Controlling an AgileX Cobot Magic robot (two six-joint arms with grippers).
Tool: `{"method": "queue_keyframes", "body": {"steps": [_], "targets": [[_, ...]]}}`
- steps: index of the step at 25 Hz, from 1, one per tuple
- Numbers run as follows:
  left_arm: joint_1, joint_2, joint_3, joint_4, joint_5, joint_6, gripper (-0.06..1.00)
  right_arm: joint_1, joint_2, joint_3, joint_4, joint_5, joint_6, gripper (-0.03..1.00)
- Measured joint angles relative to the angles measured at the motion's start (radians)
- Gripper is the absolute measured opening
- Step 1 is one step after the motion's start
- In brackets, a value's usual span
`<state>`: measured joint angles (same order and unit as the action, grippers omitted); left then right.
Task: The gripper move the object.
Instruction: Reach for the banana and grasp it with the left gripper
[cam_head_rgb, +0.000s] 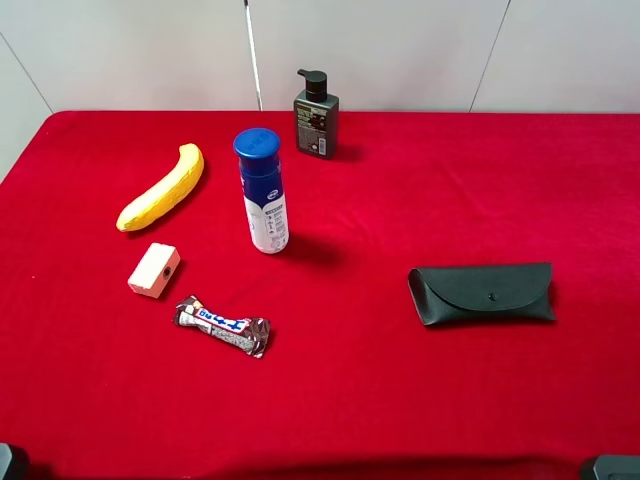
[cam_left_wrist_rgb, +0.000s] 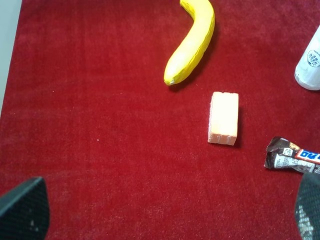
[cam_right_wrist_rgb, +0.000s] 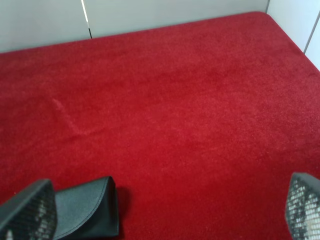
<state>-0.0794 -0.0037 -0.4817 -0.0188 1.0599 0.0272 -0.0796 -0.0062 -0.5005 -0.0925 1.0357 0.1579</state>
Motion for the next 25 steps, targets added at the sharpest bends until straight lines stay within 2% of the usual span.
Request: {"method": "queue_keyframes", "body": {"steps": [25], "targets": [[0.000,0.000,0.000,0.019,0.000,0.000,0.97,0.000,0.000,0.000,0.000,0.000,0.000,0.69]]}}
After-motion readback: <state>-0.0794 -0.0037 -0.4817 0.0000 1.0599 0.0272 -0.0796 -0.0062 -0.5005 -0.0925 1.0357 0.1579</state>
